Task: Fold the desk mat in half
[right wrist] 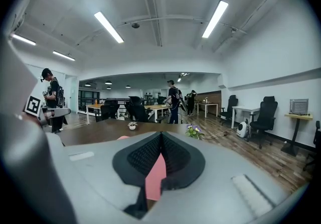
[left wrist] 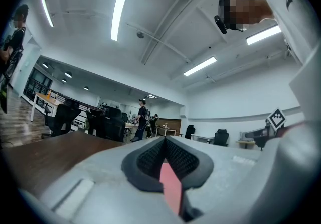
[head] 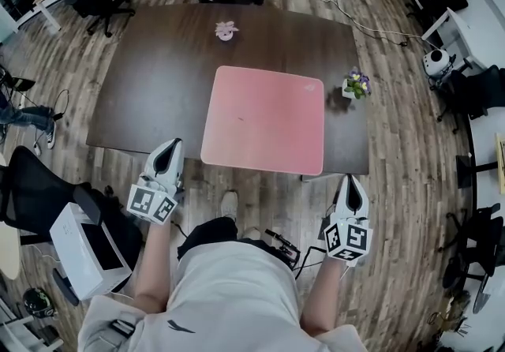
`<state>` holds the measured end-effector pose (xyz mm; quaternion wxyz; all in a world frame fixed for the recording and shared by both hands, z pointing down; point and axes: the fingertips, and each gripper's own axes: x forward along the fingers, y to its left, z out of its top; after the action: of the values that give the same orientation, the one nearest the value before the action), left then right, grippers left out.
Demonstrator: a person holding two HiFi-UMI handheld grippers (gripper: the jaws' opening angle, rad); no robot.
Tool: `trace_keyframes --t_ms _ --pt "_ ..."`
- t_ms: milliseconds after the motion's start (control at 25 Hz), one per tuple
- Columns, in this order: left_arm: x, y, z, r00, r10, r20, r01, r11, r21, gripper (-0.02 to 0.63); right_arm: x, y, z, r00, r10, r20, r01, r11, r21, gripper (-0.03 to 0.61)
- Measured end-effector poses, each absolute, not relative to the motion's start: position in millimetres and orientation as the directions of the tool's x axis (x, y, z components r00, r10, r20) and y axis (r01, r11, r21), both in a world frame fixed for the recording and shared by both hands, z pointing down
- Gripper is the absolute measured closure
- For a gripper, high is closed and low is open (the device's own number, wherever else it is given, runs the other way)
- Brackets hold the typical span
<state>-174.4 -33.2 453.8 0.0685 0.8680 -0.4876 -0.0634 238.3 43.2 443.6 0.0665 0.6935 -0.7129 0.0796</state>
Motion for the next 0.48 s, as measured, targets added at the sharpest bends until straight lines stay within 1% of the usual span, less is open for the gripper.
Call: trace_keyframes --t_ms 480 --pt "-191 -120 462 0.560 -0.828 -0.040 -0.805 -0.555 0.208 0.609 219 -36 441 0.027 -0.977 0.210 -1.000 -0.023 0.018 0.577"
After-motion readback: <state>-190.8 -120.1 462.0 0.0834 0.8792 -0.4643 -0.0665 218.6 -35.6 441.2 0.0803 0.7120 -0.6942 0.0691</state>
